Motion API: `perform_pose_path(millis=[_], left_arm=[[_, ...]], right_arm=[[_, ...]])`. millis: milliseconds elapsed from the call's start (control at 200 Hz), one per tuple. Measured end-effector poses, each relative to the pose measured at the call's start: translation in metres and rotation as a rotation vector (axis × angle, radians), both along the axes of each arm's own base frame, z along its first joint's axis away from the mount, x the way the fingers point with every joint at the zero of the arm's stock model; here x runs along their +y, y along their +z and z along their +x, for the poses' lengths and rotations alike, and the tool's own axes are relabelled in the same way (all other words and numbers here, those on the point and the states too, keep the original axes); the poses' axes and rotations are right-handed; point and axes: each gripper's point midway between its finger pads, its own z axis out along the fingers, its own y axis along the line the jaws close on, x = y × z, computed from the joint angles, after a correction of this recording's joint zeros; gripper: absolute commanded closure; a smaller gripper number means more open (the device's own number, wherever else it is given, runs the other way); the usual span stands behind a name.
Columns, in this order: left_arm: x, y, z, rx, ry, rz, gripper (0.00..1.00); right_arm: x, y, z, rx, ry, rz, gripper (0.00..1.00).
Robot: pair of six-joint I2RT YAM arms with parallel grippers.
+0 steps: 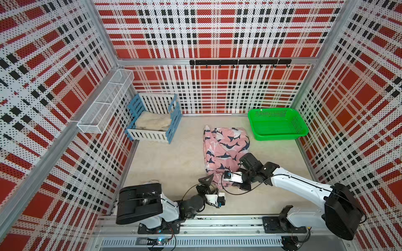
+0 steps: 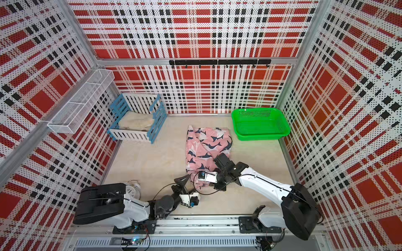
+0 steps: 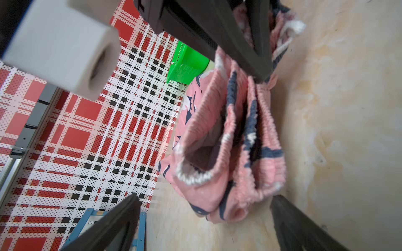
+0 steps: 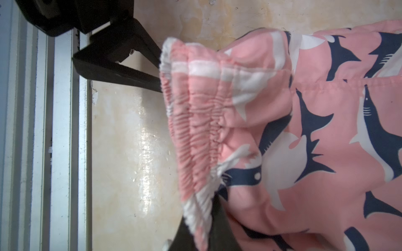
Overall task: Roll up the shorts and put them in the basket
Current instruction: Roll the shorts at the center of the board.
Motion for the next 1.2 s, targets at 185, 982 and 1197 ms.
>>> perform_pose_path(millis=[185,982,1197], left_arm=[[-0.020,0.005,0.005,-0.020,-0.057,-0.009,0.02],[-0.022,0.024,-0.003,0.483,-0.176,-0.319,1.00],[-0.025,0.025,0.008,0.765,-0.152,-0.458,1.00]], right_arm=[[-0.001,0.000,-0.001,-0.002,0.000,0.001,1.00],[-0.010,0.055,0.034,-0.315,-0.175,0.176,0.43],[-0.020,0.107,0.036,-0.479,-0.212,0.285,0.50]])
